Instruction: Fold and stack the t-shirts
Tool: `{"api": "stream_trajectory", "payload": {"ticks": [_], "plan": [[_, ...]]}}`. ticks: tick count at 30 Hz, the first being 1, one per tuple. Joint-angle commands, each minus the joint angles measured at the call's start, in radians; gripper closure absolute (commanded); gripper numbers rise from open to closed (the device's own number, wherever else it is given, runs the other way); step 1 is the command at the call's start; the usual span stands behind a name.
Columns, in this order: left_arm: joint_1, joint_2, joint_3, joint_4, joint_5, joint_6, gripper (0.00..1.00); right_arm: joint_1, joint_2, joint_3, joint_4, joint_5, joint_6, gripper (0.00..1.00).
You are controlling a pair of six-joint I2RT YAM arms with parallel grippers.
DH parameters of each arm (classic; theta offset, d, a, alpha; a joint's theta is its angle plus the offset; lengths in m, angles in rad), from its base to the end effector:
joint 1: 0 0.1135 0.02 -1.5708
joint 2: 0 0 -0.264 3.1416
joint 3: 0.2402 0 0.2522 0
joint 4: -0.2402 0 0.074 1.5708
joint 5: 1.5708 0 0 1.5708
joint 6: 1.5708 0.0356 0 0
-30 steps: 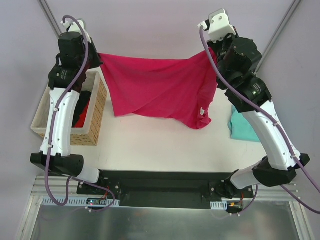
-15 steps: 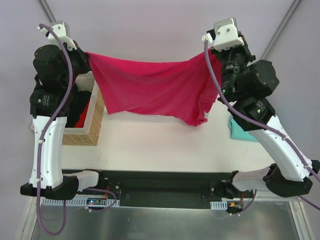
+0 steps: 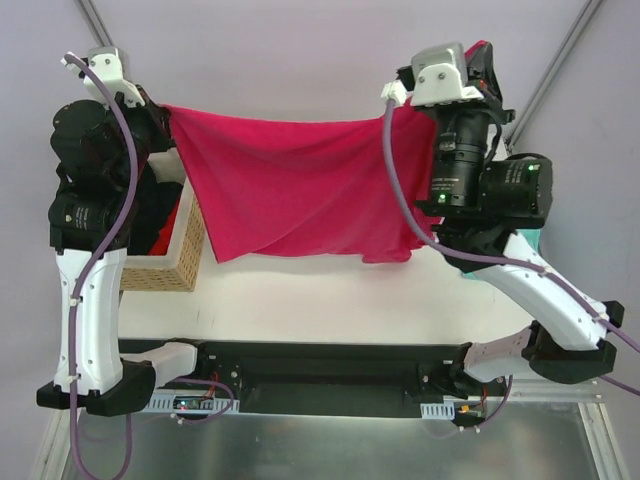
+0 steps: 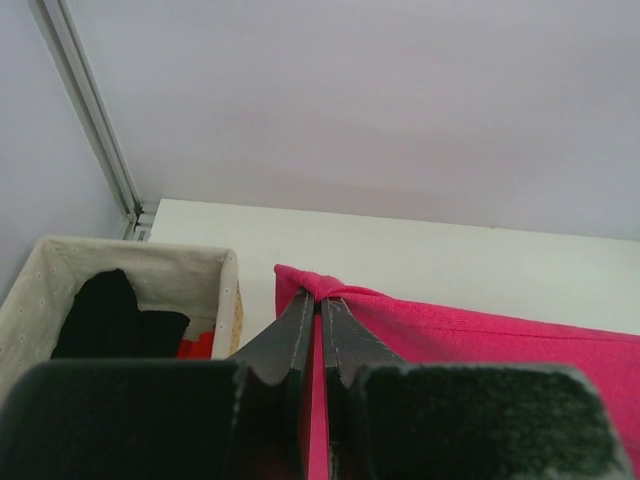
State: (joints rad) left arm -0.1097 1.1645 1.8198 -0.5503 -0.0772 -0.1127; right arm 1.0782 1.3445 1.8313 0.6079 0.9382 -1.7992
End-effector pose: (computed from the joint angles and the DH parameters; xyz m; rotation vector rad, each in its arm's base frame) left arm 0.1814 -0.0172 0.5643 -0.0651 1.4659 -0.1245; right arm 0.1165 0.1563 0.6229 -0.3263 1.0034 -0.8784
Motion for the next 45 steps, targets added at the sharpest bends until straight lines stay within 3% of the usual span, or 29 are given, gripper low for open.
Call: {"api": "stream_trajectory", "payload": {"ticks": [1,26,45], "plan": [[0.008,-0.037,0.003,0.061,-0.001,0.028,1.00,0.048,0.071,-0.001,0.366,-0.041,-0.345,0.99],[0.008,-0.111,-0.036,0.067,-0.018,0.042,1.00,0.048,0.038,0.013,0.363,-0.018,-0.341,0.99],[0.007,-0.158,-0.062,0.046,-0.036,0.056,1.00,0.104,0.062,0.017,0.432,-0.035,-0.460,0.99]]}}
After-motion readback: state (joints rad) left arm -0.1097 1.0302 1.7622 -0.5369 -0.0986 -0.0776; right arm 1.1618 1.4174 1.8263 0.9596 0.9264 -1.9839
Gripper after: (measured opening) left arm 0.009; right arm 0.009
